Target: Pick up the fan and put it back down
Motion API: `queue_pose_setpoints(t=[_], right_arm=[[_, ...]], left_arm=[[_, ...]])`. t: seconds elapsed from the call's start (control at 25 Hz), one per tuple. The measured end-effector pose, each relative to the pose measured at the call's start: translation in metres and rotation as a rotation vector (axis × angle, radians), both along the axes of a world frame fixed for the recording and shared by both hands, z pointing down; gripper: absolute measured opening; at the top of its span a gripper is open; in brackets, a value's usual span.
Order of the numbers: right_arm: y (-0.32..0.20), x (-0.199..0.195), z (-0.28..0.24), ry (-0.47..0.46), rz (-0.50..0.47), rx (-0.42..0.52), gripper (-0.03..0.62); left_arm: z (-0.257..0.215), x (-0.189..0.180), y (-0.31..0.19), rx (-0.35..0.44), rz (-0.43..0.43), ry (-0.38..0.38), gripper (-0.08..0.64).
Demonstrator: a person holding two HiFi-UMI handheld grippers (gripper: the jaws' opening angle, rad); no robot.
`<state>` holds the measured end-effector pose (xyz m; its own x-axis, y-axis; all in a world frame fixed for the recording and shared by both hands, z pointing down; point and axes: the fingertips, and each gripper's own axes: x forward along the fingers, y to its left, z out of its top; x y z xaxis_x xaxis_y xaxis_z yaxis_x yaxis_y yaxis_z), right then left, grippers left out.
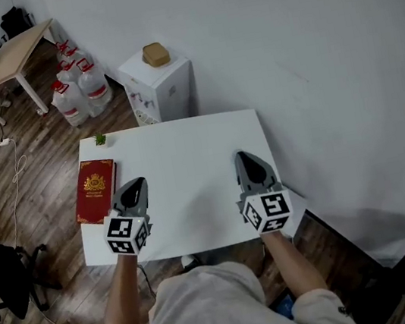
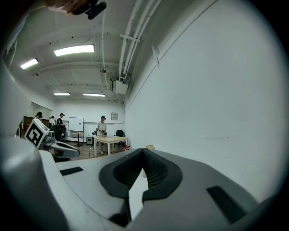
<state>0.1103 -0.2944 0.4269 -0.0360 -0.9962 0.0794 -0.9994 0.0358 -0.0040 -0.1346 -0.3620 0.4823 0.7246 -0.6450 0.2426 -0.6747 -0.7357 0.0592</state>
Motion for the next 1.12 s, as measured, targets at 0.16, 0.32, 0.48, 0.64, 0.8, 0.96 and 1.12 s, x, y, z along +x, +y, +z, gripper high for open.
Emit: queue_pose_setpoints(t=[0.16,0.32,0.48,0.64,0.8,0.96,1.12], right_arm=[[0.01,0.0,0.014,-0.011,0.007,-0.025,0.003],[0.028,-0.009,0.047,0.006,-0.001,-0.099,0.003],[0.038,-0.007,0.064,0.01,0.021,-0.121,0.003],[0.041,-0.008,0.067,0.005,0.021,-0.126,0.002],[0.044,-0.013,0.071,0.003,0.022,-0.13,0.002],[0.047,-0.02,0.071,0.001,0.022,-0.122,0.003],[0.046,-0.022,0.07,-0.008,0.026,-0.106,0.003]], left_arm=[[0.003,0.0,0.008,-0.006,0.0,0.004,0.006],[-0.001,-0.001,0.016,0.013,-0.002,0.019,0.006],[0.007,-0.005,0.016,-0.009,-0.003,0.013,0.006],[0.011,-0.007,0.021,-0.022,-0.003,0.01,0.006],[0.015,-0.007,0.025,-0.027,0.01,0.005,0.006],[0.014,-0.01,0.028,-0.021,0.005,0.017,0.006],[0.018,-0.012,0.029,-0.026,0.007,0.015,0.006]])
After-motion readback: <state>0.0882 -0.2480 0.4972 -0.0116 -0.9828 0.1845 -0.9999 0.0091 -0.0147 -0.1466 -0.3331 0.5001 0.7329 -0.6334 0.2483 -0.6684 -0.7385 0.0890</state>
